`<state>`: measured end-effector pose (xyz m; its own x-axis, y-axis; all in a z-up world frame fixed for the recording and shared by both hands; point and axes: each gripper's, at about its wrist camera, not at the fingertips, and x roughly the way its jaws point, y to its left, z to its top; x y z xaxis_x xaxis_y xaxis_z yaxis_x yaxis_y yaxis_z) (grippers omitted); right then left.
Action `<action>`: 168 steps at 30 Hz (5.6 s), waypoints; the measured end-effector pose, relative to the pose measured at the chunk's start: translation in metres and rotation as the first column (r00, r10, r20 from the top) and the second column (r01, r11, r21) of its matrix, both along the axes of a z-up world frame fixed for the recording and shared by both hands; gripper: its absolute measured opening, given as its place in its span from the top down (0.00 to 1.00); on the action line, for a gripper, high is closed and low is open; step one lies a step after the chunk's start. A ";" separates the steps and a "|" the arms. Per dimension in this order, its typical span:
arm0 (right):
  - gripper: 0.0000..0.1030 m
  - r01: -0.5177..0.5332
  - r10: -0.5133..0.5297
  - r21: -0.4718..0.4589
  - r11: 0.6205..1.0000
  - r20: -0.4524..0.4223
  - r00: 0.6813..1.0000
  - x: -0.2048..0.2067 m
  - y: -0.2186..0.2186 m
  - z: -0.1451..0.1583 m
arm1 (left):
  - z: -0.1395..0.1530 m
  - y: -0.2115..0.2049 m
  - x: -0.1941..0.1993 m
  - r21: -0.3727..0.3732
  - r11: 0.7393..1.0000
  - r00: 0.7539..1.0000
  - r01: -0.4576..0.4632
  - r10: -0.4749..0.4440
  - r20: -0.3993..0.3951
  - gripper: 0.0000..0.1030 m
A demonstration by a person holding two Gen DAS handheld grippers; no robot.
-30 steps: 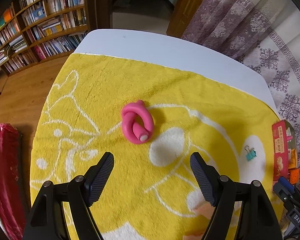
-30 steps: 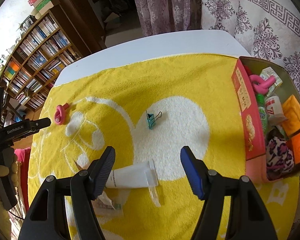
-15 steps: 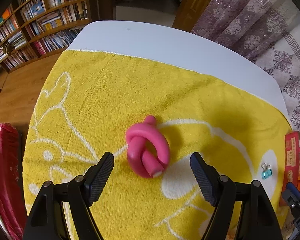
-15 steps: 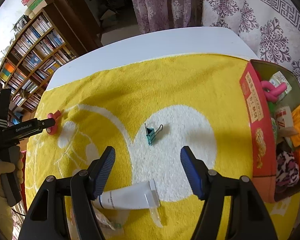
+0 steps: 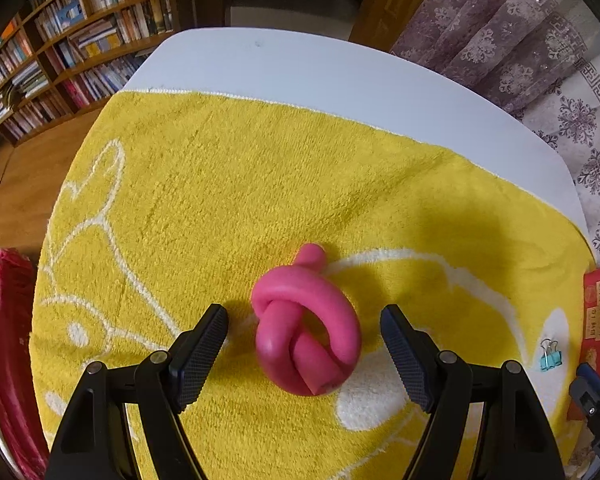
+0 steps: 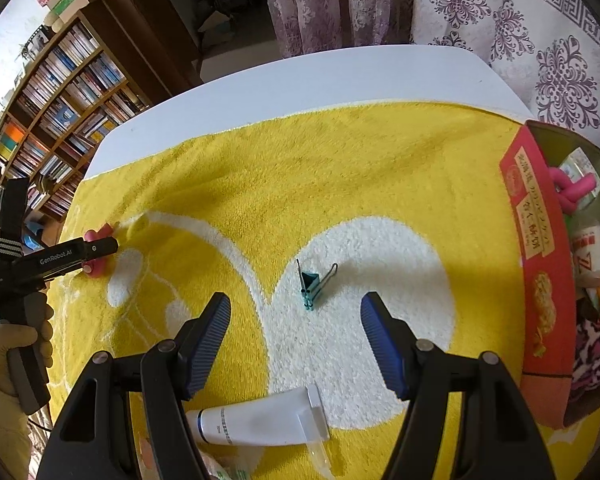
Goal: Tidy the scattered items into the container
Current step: 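Move the left tool to the pink foam knot while the right tool approaches the green binder clip, then close the left tool on the pink knot while the right tool grasps the binder clip, then carry the pink knot and binder clip over the tin with both tools, then open the left tool to drop the knot while the right tool releases the clip, then withdraw both open tools from the tin back over the towel, then move both open tools toward the pink snack packet on the towel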
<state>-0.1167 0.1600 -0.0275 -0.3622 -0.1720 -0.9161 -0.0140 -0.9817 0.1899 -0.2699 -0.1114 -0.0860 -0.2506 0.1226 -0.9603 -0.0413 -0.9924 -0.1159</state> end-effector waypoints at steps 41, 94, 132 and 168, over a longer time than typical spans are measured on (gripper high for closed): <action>0.71 0.000 -0.001 0.052 0.999 0.022 1.000 -0.017 0.007 -0.027 | 0.050 0.027 0.046 0.028 0.994 0.989 0.103 -0.099 -0.107 0.51; 0.71 0.138 -0.141 -0.027 0.990 -0.206 0.968 0.103 0.229 0.094 | 0.128 0.323 0.186 -0.038 0.900 0.868 0.433 -0.428 -0.250 0.51; 0.56 0.161 -0.175 -0.082 0.984 -0.209 0.962 0.094 0.279 0.100 | 0.118 0.379 0.191 0.070 0.891 0.881 0.449 -0.427 -0.205 0.21; 0.46 -0.074 0.062 -0.075 0.994 -0.143 0.988 0.107 0.099 0.079 | 0.118 0.122 0.199 0.057 0.994 0.985 0.091 -0.081 -0.151 0.21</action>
<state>-0.0096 0.2586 0.0515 -0.4715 -0.2712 -0.8392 0.0846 -0.9611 0.2631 -0.0709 0.0108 0.0316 -0.3754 0.2089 -0.9030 -0.1475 -0.9753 -0.1643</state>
